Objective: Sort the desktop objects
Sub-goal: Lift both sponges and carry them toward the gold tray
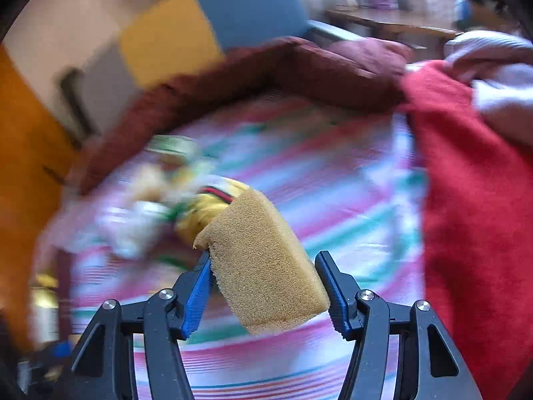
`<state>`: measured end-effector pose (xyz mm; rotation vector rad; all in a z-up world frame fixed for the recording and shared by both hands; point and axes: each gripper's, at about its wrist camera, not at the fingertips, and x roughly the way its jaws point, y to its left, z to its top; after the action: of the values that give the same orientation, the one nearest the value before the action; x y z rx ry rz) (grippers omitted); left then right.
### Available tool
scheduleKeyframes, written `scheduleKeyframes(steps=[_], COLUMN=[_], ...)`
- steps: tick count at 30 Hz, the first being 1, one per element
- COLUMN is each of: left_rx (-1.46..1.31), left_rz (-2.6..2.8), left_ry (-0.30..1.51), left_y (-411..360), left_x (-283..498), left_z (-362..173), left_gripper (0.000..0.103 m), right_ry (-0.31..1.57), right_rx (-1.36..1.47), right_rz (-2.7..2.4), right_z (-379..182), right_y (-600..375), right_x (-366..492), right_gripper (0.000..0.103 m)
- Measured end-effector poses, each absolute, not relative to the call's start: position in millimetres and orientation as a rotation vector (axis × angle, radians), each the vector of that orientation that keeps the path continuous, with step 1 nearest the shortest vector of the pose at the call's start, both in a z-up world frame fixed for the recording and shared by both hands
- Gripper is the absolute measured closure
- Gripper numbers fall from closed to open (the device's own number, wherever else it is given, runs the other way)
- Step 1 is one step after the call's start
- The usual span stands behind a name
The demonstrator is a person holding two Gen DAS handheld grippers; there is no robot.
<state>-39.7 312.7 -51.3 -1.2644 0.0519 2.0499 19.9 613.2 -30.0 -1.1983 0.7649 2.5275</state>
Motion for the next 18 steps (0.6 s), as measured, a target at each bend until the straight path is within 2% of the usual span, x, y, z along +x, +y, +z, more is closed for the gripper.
scheduleKeyframes(steps=[9, 15, 18], left_rx=[-1.201, -1.180, -1.166], left_rz=[2.114, 2.157, 2.184], left_ry=[0.022, -0.017, -0.030], left_y=[280, 254, 240], left_x=[-35, -37, -38], left_z=[-29, -17, -13], left_gripper=[0.035, 0.035, 0.035], right_ry=[0.897, 1.086, 1.091], right_rx=[-1.037, -1.059, -1.113], right_rz=[2.835, 2.982, 2.994], right_z=[1, 2, 1], right_y=[581, 550, 531], right_x=[19, 10, 3], right_gripper=[0.042, 0.041, 0.041])
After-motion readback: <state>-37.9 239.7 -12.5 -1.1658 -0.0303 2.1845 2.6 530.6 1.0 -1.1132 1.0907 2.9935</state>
